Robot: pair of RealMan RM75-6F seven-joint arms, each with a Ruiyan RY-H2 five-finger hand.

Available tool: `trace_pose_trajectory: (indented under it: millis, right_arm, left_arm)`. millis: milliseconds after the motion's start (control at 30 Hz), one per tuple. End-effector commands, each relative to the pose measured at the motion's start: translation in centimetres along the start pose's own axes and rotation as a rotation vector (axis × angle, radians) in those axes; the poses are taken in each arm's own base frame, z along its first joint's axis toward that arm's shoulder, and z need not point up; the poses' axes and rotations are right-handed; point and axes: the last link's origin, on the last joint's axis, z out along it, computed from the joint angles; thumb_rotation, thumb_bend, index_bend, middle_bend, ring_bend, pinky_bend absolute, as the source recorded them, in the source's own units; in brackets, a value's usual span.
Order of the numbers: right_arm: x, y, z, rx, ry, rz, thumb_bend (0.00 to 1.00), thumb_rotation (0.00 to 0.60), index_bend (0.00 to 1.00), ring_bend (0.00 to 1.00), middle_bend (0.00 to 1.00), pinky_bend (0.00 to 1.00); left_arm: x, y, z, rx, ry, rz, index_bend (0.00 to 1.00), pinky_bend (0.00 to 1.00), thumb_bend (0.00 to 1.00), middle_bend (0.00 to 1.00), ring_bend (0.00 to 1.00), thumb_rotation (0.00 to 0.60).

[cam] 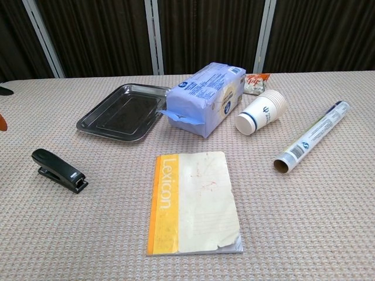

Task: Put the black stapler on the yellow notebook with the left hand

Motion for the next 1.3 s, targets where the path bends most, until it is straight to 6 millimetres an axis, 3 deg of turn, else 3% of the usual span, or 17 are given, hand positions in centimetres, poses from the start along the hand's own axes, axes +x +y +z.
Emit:
trace_pose_trajectory:
  millis: [33, 267, 633, 1300]
  right_arm:
    - [0.1, 0.0, 0.1, 0.002, 0.005, 0.002, 0.05, 0.6, 0.0, 0.0, 0.0, 0.0]
    - [0.2, 0.2, -0.1, -0.004, 0.007, -0.001, 0.06, 0.6, 0.0, 0.0, 0.0, 0.0]
    - [1.0, 0.9, -0.3, -0.017, 0.028, 0.016, 0.06, 0.6, 0.0, 0.0, 0.0, 0.0]
    - [0.7, 1.3, 0.0, -0.04, 0.019, -0.001, 0.05, 0.6, 0.0, 0.0, 0.0, 0.0]
  left_arm:
    - [-0.6, 0.4, 1.2, -0.025, -0.007, 0.011, 0.34, 0.0, 0.16, 0.0, 0.0, 0.6]
    - [-1.5, 2.0, 3.4, -0.065, 0.002, 0.03, 0.35, 0.0, 0.18, 0.0, 0.0, 0.6]
    - [-2.9, 4.6, 4.9, -0.124, -0.019, 0.036, 0.33, 0.0, 0.18, 0.0, 0.0, 0.6]
    - [-5.2, 4.9, 6.9, -0.13, -0.072, 0.074, 0.35, 0.0, 0.21, 0.0, 0.0, 0.6]
